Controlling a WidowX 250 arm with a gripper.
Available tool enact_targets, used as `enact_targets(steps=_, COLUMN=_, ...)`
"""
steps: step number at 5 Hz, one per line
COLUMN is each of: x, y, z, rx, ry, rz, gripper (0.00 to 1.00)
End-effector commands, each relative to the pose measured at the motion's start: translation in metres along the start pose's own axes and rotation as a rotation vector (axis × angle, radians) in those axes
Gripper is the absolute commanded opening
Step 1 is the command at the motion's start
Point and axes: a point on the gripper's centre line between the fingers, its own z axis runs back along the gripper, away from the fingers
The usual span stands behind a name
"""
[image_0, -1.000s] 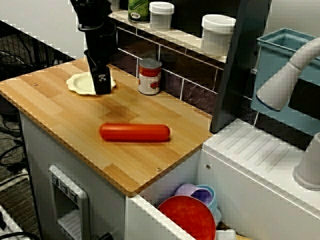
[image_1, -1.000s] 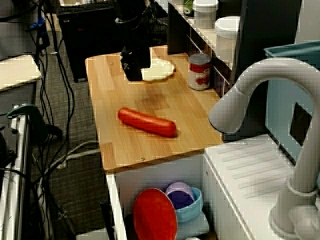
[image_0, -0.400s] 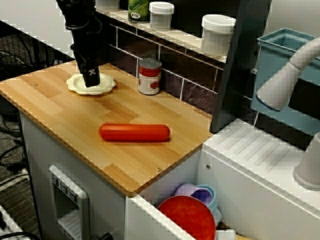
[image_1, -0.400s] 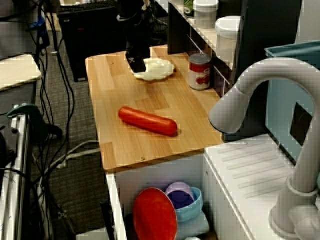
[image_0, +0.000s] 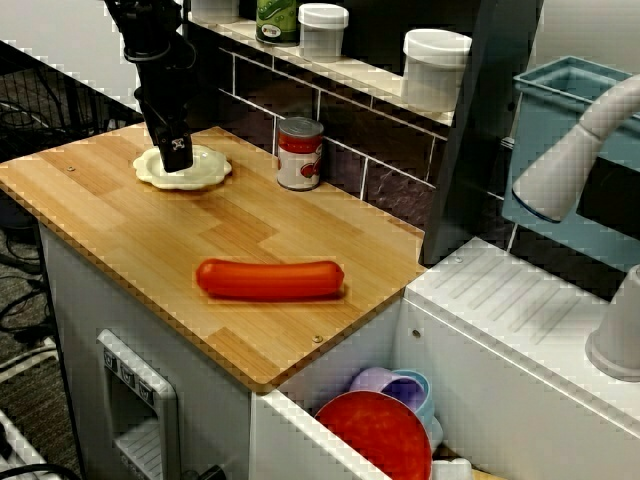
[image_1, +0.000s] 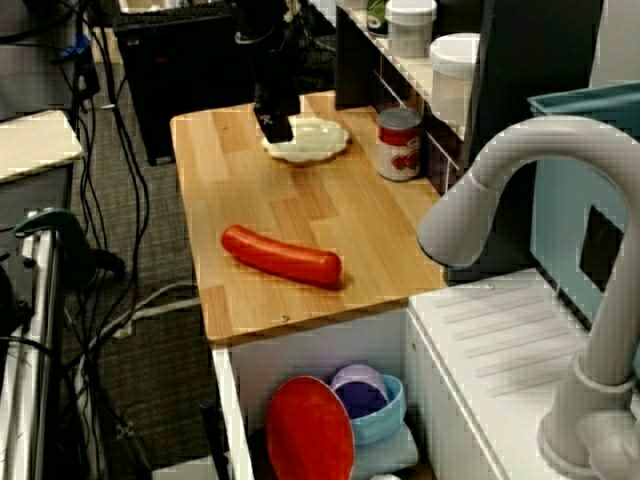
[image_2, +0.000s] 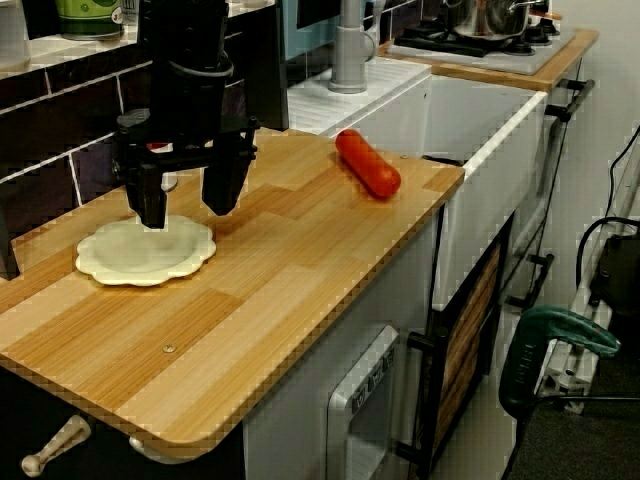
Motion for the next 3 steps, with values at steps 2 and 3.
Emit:
enact_targets(steps=2, x=-0.0075, y=0.0074, z=0.0135, rx=0.052, ry=-0.026, rz=-0.011, gripper=0.00)
enact_targets(steps=3, x=-0.0073, y=0.0060, z=0.0141, rx=0.053, ry=-0.028, rz=-0.017, gripper=0.00)
